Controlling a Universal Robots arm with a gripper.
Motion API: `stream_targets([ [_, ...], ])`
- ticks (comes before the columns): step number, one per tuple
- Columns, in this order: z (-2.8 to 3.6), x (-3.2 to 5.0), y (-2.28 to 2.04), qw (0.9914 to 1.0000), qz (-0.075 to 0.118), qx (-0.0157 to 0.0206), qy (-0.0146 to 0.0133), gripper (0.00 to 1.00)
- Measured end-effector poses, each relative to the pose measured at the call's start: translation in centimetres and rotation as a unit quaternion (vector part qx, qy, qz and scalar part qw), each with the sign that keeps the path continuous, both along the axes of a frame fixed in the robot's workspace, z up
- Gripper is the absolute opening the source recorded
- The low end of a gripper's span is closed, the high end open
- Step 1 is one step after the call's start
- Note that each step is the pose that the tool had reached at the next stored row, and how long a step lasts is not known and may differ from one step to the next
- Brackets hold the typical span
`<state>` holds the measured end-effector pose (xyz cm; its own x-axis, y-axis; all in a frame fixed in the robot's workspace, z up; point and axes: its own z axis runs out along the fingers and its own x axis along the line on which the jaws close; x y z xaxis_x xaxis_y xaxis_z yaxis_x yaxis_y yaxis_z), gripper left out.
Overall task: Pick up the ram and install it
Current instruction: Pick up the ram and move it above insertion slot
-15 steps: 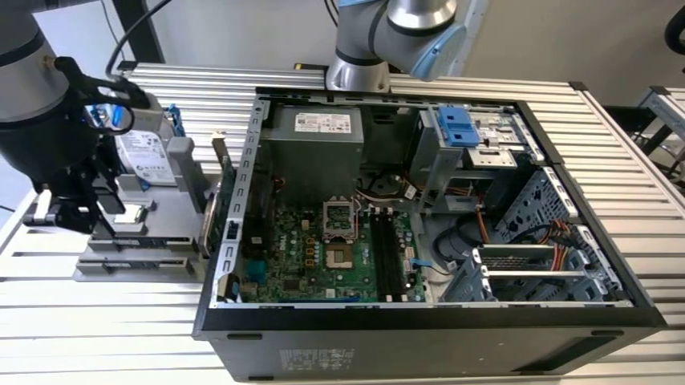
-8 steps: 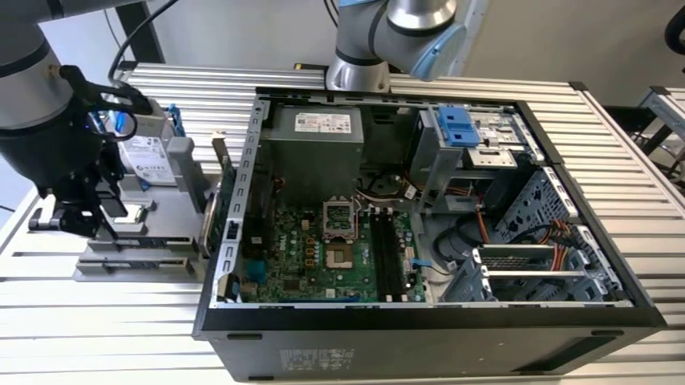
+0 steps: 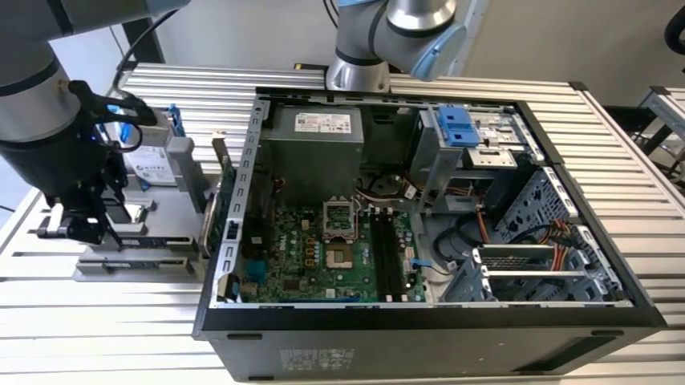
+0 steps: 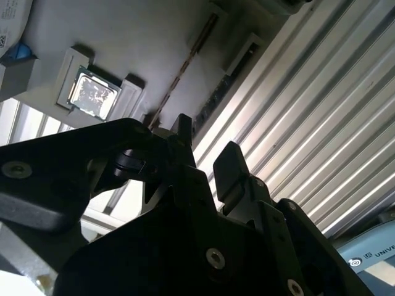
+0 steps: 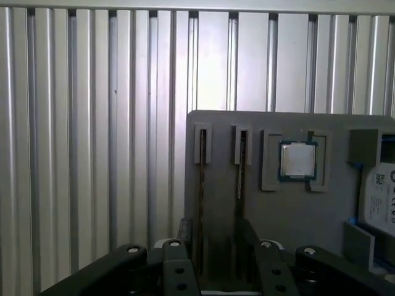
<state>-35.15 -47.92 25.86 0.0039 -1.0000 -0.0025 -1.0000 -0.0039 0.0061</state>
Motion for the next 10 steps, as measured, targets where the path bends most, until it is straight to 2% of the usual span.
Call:
stream_targets([
  [10,-1.83,0.02,-0.01,1.00000,-0.001,-0.0026,0.0000,1.00],
])
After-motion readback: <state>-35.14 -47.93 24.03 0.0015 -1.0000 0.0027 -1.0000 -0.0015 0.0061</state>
